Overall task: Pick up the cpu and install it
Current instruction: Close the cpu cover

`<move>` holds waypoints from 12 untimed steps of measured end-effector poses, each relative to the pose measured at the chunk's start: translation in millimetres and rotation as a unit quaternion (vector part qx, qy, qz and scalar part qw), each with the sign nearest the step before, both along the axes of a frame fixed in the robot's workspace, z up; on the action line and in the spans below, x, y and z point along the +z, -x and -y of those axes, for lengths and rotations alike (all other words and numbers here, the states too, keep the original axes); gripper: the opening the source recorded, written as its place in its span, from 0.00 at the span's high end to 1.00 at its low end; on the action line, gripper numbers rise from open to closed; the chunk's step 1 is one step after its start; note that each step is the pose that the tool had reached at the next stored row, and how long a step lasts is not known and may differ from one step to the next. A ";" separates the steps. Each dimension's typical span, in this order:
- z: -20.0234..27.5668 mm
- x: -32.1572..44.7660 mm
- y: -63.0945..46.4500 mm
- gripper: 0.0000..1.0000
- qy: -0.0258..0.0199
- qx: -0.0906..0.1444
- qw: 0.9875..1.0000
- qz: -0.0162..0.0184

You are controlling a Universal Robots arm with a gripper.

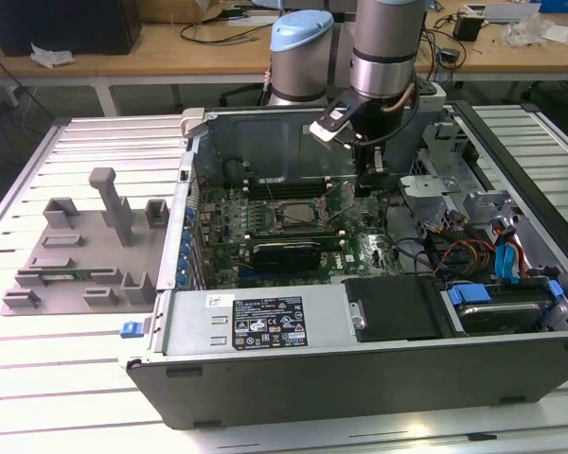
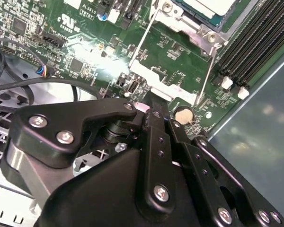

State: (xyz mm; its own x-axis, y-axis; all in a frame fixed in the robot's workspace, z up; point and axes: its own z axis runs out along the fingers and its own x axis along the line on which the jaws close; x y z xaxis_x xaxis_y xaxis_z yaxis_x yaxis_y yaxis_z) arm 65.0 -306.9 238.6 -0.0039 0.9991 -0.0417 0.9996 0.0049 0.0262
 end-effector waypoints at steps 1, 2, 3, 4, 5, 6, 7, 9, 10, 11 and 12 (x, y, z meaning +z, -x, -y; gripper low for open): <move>-0.5 0.0 1.1 0.89 0.000 0.000 1.000 0.000; -1.1 0.0 2.5 0.89 0.000 0.000 1.000 0.000; -1.6 0.0 3.8 0.89 0.000 0.000 1.000 0.000; -2.4 0.1 5.8 0.89 0.000 0.000 1.000 0.000; -3.1 0.0 7.3 0.89 0.000 0.000 1.000 0.000; -4.0 0.0 9.8 0.89 0.000 0.000 1.000 0.000; -5.0 -0.1 12.8 0.89 0.000 0.000 1.000 0.001; -6.5 -0.1 19.7 0.89 0.000 0.000 1.000 0.002; -7.0 0.0 22.3 0.89 0.000 0.000 1.000 0.003; -7.5 0.0 25.0 0.89 0.000 0.000 1.000 0.003; -8.3 0.0 29.2 0.89 0.000 0.000 1.000 0.004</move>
State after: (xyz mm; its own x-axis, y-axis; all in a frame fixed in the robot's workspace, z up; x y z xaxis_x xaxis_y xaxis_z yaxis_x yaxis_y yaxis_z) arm 35.8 -298.6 238.6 -0.0035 0.9991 -0.0417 0.9994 0.0049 0.0333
